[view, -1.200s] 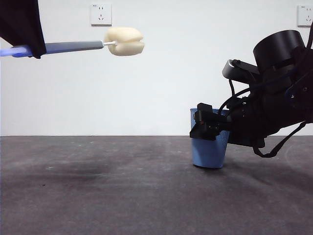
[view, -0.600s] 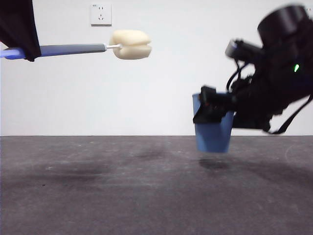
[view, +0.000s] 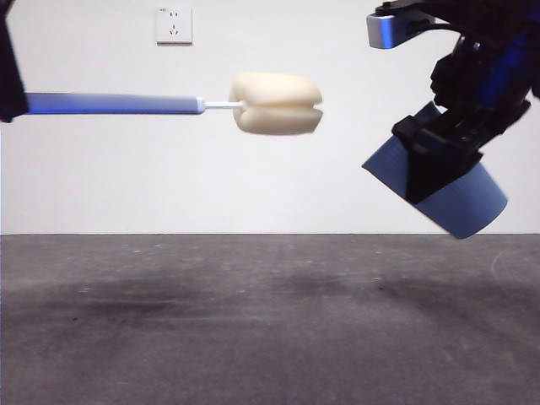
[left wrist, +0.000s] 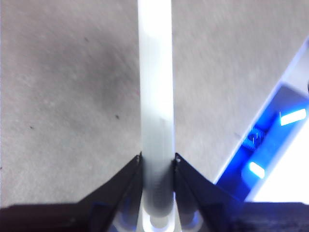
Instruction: Pick up the cup brush,pick up the cup,insert the brush into the cup,clean the cup,put the cup brush back,put the cup back to the fixed position on the table
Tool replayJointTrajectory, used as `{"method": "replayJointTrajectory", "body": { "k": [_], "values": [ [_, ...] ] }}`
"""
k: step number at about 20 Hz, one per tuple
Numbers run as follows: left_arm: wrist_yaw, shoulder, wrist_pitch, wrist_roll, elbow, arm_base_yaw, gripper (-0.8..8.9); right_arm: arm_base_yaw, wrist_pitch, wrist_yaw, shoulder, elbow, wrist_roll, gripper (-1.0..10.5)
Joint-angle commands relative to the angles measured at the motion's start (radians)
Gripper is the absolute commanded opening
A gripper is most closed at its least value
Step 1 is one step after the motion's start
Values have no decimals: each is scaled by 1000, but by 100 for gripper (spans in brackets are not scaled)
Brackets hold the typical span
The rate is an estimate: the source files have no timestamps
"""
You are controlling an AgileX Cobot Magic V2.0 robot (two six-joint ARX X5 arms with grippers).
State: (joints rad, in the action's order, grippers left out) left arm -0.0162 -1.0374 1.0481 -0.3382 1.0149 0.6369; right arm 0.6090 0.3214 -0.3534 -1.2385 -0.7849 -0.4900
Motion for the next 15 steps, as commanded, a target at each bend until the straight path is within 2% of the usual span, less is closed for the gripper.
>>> {"method": "replayJointTrajectory", "body": {
  "k": [1,3,5,8,15],
  "values": [
    [31,-2,0,-37,-11,0,-9,41,26,-67,2,-18,-181,-13],
    [54,-11,2,-39,-11,8,-9,87,32,-103,2,-19,-277,-13],
    [54,-33,6,-38,-11,27,-9,116,31,-132,2,-19,-339,-13],
    [51,-76,15,-37,-11,60,-9,135,31,-177,2,-19,-376,-13],
    [53,-106,-29,-25,-11,97,-9,147,64,-208,2,-19,-483,-13]
  ]
}}
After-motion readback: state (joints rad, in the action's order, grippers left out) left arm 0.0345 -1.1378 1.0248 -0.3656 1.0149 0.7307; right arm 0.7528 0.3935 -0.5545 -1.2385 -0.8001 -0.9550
